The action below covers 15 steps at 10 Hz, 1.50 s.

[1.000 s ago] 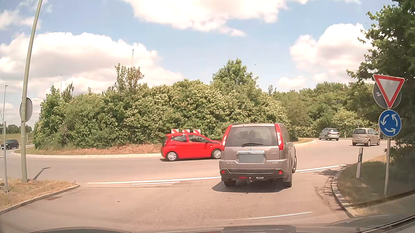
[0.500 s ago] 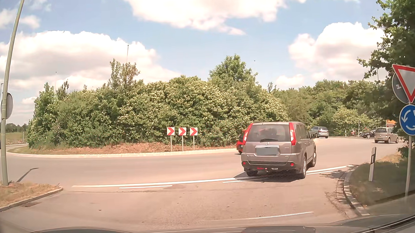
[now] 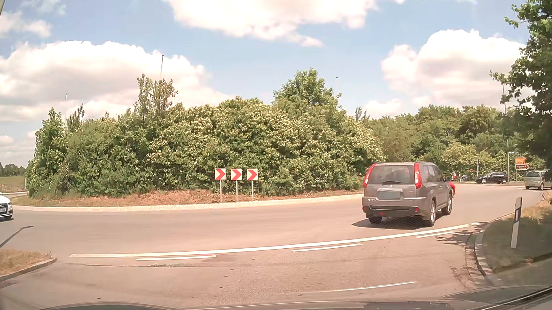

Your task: Follow the waypoints while adhering to traffic rules and regulations

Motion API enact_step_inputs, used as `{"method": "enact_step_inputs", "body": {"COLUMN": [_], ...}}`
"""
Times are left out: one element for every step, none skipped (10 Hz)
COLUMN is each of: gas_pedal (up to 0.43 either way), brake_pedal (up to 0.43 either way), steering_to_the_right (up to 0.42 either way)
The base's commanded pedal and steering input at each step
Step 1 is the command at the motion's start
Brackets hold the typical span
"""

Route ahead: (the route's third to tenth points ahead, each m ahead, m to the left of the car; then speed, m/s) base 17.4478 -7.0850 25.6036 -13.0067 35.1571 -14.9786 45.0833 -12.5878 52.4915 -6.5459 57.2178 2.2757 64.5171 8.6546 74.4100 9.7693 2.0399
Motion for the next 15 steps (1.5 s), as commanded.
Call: {"method": "enact_step_inputs", "body": {"gas_pedal": [0.0, 0.0, 0.0, 0.0, 0.0, 0.0, 0.0, 0.0, 0.0, 0.0, 0.0, 0.0, 0.0, 0.0, 0.0], "brake_pedal": [0.03, 0.03, 0.067, 0.134, 0.159, 0.183, 0.207, 0.22, 0.226, 0.226, 0.226, 0.226, 0.226, 0.226, 0.226], "steering_to_the_right": [0.052, 0.057, 0.061, 0.069, 0.076, 0.086, 0.096, 0.103, 0.112, 0.119, 0.126, 0.134, 0.143, 0.149, 0.158]}}
